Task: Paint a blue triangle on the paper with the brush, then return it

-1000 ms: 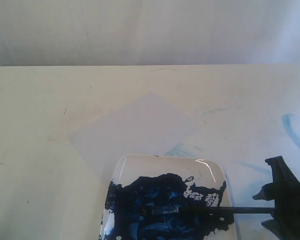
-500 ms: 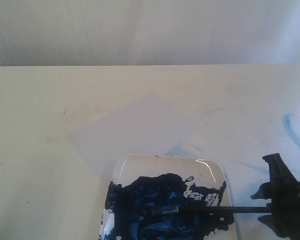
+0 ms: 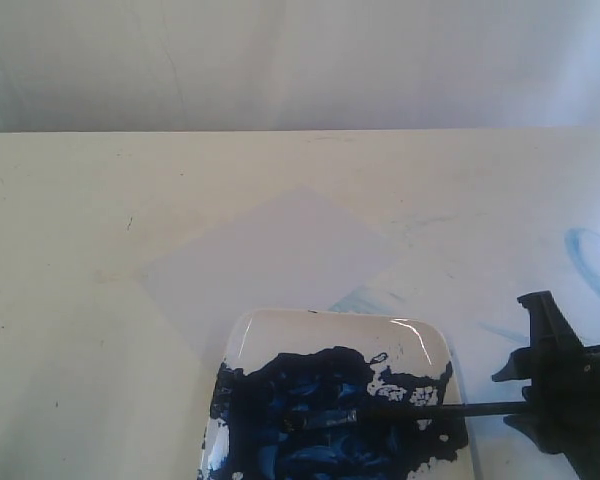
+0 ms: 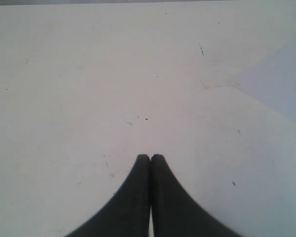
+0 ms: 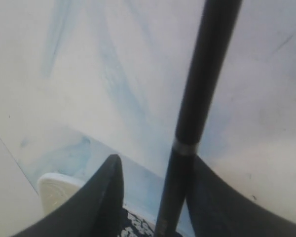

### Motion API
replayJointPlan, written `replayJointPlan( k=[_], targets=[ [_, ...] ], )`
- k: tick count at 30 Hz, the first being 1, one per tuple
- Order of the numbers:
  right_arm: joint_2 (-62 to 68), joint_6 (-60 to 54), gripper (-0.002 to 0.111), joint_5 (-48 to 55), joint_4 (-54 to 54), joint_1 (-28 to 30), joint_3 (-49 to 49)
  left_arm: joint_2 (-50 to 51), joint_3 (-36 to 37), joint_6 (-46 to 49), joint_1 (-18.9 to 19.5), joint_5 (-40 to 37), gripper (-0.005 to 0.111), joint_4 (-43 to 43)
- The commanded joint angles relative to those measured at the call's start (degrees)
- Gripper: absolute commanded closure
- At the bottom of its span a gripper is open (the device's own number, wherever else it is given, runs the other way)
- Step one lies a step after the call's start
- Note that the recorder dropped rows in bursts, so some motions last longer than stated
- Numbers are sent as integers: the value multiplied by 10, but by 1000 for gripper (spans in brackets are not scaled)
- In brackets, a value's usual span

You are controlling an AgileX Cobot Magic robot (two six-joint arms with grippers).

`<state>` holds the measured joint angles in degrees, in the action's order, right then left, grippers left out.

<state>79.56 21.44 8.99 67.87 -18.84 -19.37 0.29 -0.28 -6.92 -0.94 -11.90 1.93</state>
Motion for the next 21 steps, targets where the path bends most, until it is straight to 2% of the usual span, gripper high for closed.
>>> replayJointPlan(
  k=[1, 21],
  targets=[
    [0, -2, 70, -1, 0, -1, -1, -3, 3, -4, -5, 3, 107, -1],
    [0, -2, 70, -7, 0, -1, -1, -3, 3, -4, -5, 3, 107, -1]
  ],
)
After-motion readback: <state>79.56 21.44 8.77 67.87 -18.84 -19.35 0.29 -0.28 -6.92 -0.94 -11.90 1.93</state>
